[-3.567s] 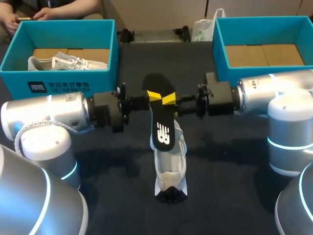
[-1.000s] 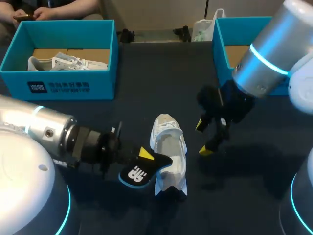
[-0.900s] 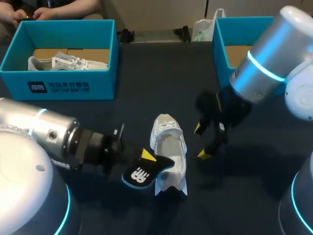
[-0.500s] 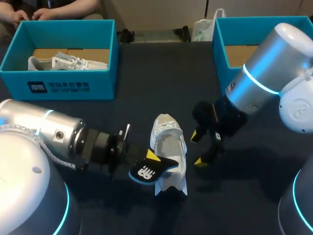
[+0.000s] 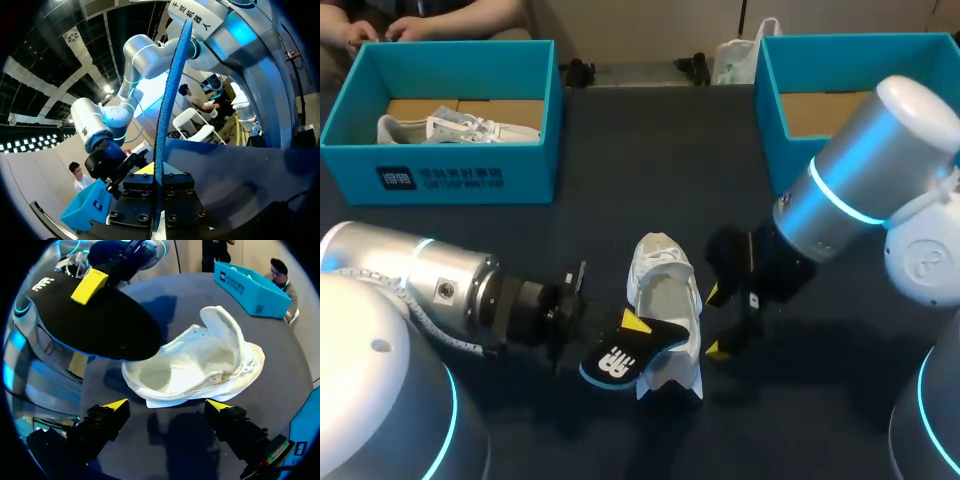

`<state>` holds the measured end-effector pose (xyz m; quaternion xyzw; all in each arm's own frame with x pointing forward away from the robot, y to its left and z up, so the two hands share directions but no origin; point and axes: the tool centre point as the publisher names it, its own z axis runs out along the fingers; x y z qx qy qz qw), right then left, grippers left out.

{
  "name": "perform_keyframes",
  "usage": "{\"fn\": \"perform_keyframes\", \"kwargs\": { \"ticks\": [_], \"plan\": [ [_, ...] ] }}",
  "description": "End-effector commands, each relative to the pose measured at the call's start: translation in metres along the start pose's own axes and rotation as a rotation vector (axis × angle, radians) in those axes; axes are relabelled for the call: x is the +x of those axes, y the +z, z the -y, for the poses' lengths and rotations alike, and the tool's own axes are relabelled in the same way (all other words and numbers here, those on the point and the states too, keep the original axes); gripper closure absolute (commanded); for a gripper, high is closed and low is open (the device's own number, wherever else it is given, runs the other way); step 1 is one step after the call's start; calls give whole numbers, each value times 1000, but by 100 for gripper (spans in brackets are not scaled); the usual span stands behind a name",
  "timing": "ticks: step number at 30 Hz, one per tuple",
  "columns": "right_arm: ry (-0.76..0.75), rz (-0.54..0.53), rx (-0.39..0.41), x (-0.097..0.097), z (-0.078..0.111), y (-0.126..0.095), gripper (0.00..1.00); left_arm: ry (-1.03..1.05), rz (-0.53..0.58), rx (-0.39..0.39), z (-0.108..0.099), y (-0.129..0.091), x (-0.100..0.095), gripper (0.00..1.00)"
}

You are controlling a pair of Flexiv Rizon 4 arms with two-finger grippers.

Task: Take the shoe out of the shoebox, open the shoe tongue, remove and reinsert the insole, then place the shoe into the shoebox

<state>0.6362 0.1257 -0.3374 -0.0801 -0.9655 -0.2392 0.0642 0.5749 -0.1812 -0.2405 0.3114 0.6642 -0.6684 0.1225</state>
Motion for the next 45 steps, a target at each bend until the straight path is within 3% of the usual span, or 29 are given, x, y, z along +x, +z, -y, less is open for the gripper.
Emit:
{"fn": "perform_keyframes", "kwargs": {
  "ticks": [1, 24, 45],
  "plan": [
    [16, 10, 26, 4, -7, 3, 0, 3, 2, 2, -1, 4, 2, 100],
    [28, 44, 45, -1, 0, 23, 0, -42, 77, 39, 5, 13, 5, 100],
    [28, 44, 45, -1, 0, 23, 0, -97, 109, 32, -11, 33, 4, 100]
  ]
}}
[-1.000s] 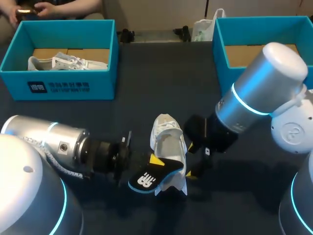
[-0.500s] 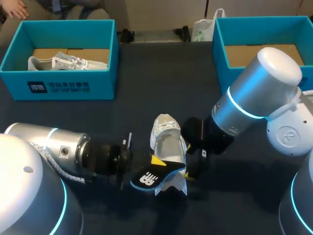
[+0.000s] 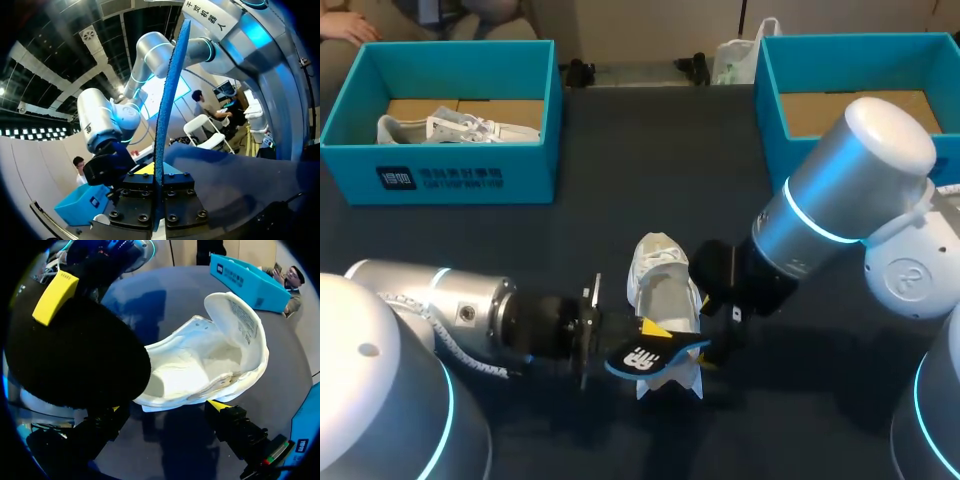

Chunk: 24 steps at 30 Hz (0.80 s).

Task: Take the shoe out of the shoebox, open the shoe tongue, remove and reinsert the insole, then place the shoe into the shoebox

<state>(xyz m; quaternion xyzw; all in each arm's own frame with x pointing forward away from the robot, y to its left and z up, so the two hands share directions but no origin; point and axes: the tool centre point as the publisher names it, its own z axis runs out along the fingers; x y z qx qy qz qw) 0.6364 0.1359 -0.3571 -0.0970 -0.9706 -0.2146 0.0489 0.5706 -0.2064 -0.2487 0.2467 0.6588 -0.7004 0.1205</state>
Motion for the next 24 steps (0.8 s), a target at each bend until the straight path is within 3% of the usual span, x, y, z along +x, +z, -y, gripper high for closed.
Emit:
{"fn": "perform_keyframes", "kwargs": {
  "ticks": [1, 24],
  "plan": [
    [0, 2, 0, 1, 0, 1, 0, -4, 11, -12, -6, 7, 2, 100],
    [0, 2, 0, 1, 0, 1, 0, -50, 60, -52, -29, 14, -2, 100]
  ]
}}
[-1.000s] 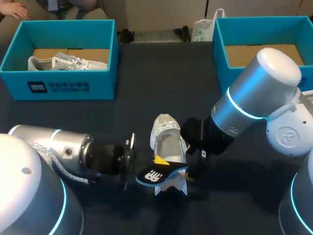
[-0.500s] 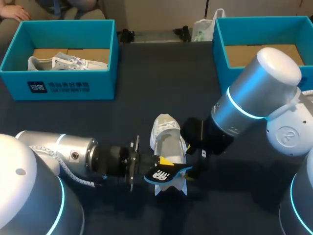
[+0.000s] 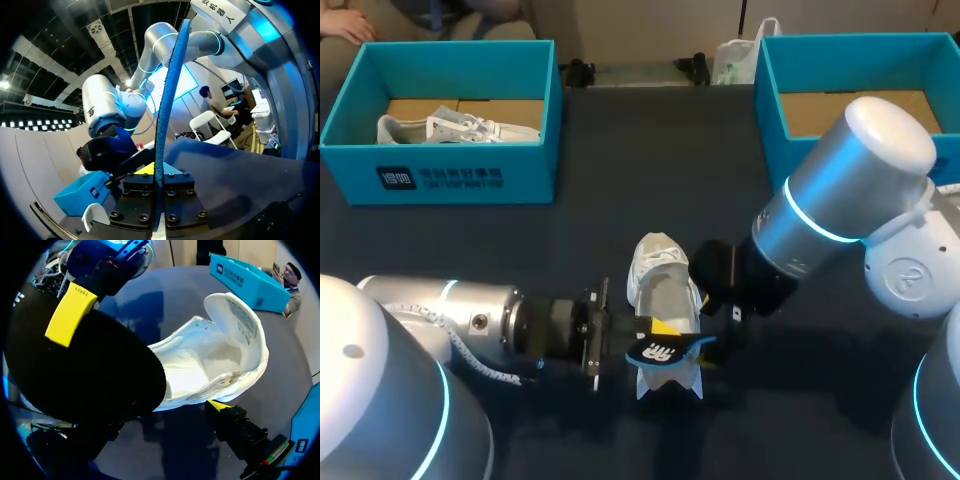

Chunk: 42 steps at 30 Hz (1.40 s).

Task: Take the shoe out of the shoebox, open the shoe tongue, remove and reinsert the insole, then place the shoe into the shoebox

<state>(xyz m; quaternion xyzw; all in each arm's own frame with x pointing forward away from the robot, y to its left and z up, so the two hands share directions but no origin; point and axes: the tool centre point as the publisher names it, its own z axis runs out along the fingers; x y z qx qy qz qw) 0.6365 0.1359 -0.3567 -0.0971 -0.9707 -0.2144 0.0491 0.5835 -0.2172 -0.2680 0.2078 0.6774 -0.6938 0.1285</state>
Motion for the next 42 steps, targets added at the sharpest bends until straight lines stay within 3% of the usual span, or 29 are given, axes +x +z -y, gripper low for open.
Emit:
{"fn": "perform_keyframes", "kwargs": {
  "ticks": [1, 14, 42],
  "plan": [
    [0, 2, -1, 1, 0, 1, 0, -4, 3, -6, -5, 5, 1, 100],
    [0, 2, -1, 1, 0, 1, 0, -20, 24, -21, -16, -9, -4, 100],
    [0, 2, -1, 1, 0, 1, 0, -31, 18, -2, -59, -7, -9, 100]
  ]
}}
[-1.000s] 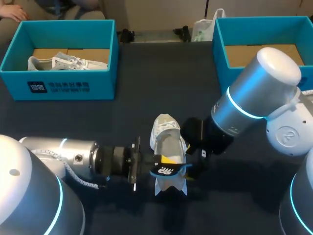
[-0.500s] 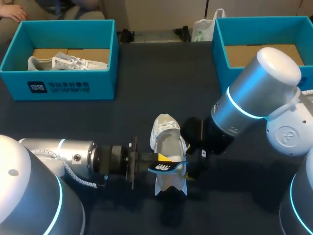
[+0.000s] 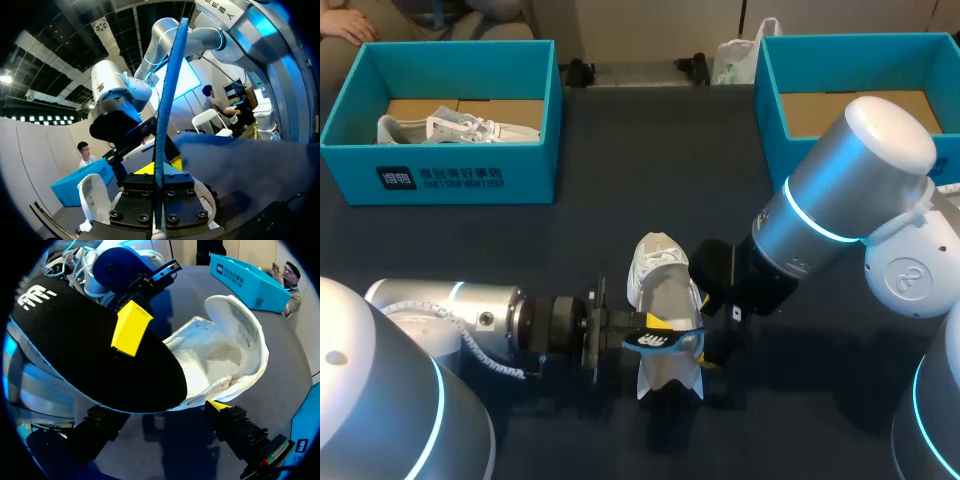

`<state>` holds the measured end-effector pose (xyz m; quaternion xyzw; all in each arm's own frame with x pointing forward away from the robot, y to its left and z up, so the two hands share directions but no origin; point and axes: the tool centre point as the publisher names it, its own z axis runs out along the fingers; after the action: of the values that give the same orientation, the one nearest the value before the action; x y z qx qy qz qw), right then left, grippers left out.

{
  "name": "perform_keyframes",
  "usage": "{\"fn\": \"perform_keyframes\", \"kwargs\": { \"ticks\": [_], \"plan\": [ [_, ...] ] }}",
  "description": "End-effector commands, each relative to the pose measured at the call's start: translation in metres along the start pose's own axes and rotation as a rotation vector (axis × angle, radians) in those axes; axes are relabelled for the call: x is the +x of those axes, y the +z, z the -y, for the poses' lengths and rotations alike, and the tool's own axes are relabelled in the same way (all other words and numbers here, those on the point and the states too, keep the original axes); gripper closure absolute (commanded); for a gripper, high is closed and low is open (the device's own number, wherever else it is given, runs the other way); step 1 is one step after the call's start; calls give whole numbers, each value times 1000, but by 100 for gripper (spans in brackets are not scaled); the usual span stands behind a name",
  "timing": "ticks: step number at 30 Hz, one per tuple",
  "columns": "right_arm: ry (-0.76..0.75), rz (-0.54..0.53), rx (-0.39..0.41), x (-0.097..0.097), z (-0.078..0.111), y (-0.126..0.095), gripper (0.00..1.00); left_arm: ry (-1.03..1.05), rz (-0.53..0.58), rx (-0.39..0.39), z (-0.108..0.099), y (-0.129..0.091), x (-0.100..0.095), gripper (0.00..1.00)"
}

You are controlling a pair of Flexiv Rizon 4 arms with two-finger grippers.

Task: Take the shoe out of the shoebox, open the shoe tongue, remove and reinsert the insole, then place the shoe into the shoebox

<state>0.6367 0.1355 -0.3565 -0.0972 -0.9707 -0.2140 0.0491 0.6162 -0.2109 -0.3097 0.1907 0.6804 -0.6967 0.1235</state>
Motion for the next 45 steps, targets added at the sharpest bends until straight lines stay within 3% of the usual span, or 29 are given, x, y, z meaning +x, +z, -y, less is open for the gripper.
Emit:
{"fn": "perform_keyframes", "kwargs": {
  "ticks": [1, 31, 42, 43, 45],
  "plan": [
    [0, 2, -2, 1, 0, 1, 0, 1, 3, -1, -8, 3, -1, 100],
    [0, 2, -2, 1, 0, 1, 0, 62, 71, -231, -52, -1, -6, 100],
    [0, 2, -2, 1, 0, 1, 0, 45, 56, -196, -40, -1, -7, 100],
    [0, 2, -2, 1, 0, 1, 0, 46, 55, -194, -38, -1, -7, 84],
    [0, 2, -2, 1, 0, 1, 0, 49, 51, -189, -36, 0, -7, 86]
  ]
}}
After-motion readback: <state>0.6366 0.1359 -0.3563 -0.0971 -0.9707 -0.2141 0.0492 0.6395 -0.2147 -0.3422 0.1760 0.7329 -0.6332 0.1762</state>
